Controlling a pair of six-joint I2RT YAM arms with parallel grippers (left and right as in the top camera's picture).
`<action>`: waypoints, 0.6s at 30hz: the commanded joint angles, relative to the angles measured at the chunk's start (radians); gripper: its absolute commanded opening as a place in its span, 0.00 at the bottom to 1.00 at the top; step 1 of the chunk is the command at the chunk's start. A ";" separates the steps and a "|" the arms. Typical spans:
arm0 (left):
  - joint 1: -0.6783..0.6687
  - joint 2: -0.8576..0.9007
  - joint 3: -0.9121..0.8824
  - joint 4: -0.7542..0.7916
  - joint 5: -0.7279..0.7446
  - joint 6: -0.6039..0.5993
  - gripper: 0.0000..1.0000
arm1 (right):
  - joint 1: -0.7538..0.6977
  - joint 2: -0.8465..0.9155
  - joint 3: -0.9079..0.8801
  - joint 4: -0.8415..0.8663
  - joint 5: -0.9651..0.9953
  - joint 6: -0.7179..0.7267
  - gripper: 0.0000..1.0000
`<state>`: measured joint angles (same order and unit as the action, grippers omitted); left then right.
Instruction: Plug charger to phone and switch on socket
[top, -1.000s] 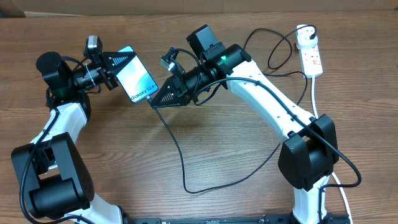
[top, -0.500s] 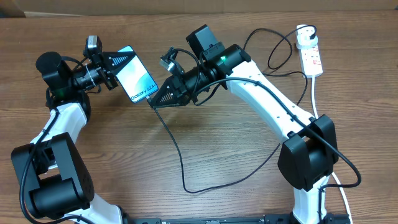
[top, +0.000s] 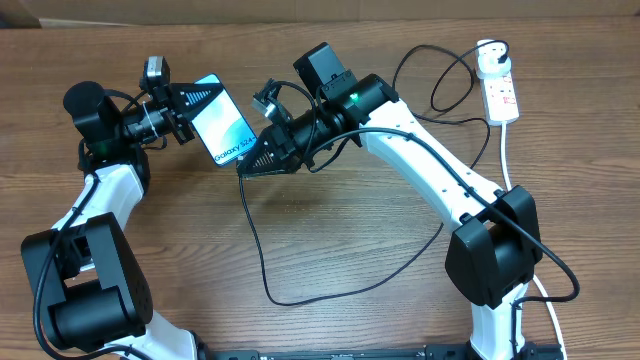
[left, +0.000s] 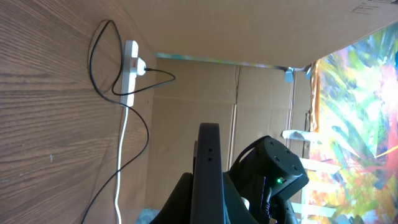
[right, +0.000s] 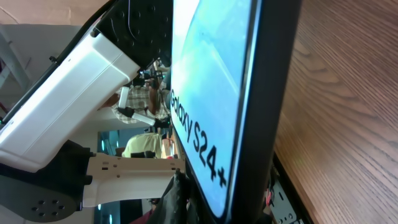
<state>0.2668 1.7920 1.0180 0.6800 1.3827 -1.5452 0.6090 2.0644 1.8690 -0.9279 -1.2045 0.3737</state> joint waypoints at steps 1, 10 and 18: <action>-0.011 -0.014 0.015 0.005 0.043 -0.010 0.04 | -0.016 -0.019 -0.004 0.008 -0.001 0.005 0.04; -0.011 -0.014 0.015 0.005 0.047 -0.010 0.04 | -0.042 -0.019 -0.004 0.003 0.034 0.006 0.04; -0.011 -0.014 0.015 0.005 0.047 -0.010 0.04 | -0.043 -0.019 -0.004 0.012 0.056 0.021 0.04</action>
<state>0.2668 1.7920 1.0180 0.6800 1.3640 -1.5448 0.5892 2.0644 1.8690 -0.9329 -1.1965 0.3862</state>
